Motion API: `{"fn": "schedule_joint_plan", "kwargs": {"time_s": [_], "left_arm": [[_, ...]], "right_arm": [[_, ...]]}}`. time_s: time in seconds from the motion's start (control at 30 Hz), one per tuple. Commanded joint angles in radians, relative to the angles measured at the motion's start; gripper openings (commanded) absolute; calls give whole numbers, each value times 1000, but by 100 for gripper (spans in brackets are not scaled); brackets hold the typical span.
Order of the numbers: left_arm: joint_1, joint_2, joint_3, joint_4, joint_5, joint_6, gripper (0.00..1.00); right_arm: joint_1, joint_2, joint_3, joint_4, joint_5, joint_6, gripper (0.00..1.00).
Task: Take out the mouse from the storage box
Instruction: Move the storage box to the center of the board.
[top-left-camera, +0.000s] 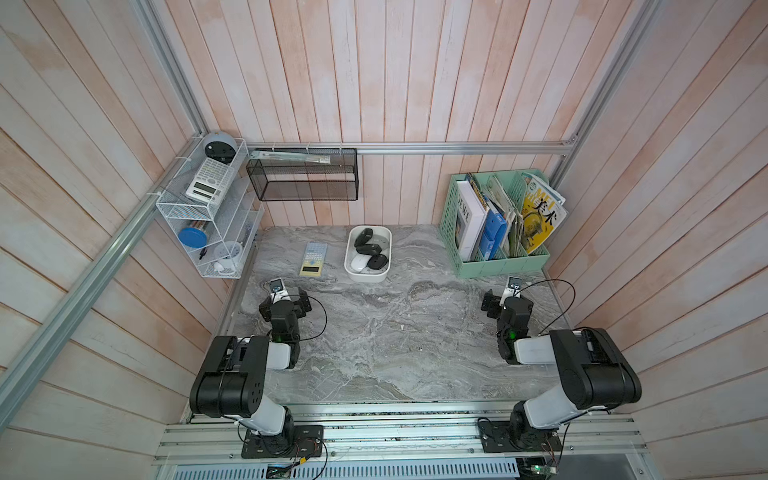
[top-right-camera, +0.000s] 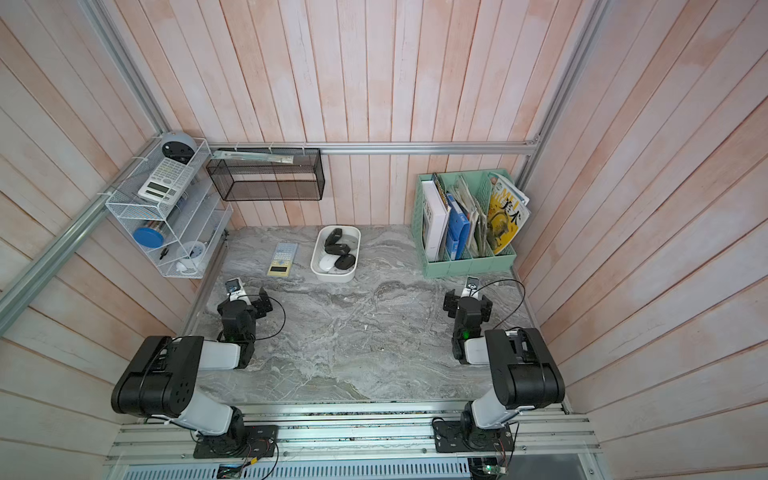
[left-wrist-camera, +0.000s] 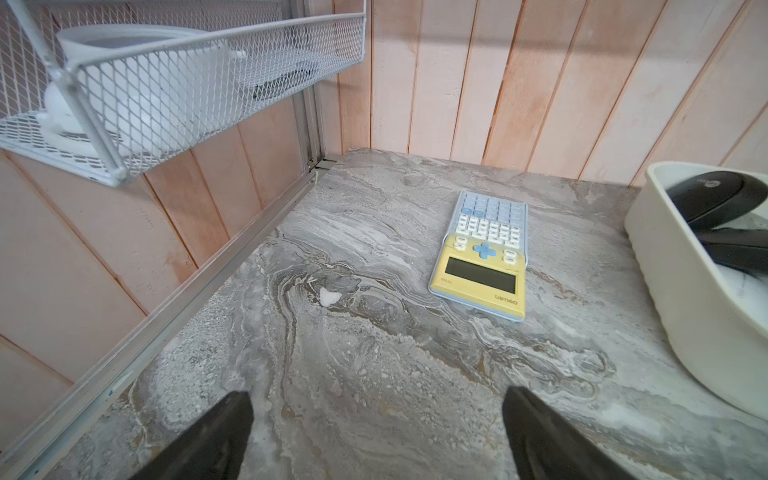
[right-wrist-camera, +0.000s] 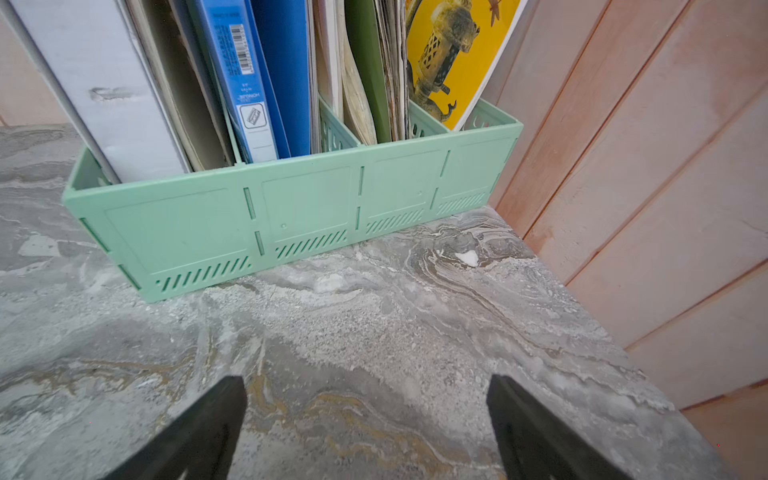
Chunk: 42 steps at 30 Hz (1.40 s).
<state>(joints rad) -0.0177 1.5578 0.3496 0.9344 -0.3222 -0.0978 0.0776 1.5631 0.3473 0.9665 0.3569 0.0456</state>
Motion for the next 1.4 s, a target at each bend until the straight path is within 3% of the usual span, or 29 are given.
{"fn": "schedule_joint_plan", "kwargs": {"time_s": [0.0,0.57,0.67,0.73,0.83,0.93,1.03,1.17,1.27,1.37], "left_arm": [[3,1,17,5,5,0,100],[4,0,13,14,11,3,100],[-2,-12,-74,165,94,46,100],[-21,-42,-136,268,72,58,100],[-98,-129,-179,283,-5,131,100],[-232,-280,-186,196,-113,250,100],[-321,-462,-163,29,-134,229,100],[-328,-676,-6,-418,0,-18,100],[-327,-677,102,-626,-24,-279,100],[-322,-614,236,-927,-60,-447,100]], "right_arm": [[-5,3,17,-9,-7,12,98],[-4,2,17,-10,-7,12,98],[-4,2,5,12,-32,1,98],[9,-14,-17,46,-62,-26,98],[71,-90,-35,23,-12,-91,97],[164,-173,-39,-30,71,-179,98],[252,-250,-66,-20,106,-258,98],[336,-428,-41,-151,126,-174,97],[340,-612,76,-531,2,2,97],[339,-705,202,-854,4,175,98]]}}
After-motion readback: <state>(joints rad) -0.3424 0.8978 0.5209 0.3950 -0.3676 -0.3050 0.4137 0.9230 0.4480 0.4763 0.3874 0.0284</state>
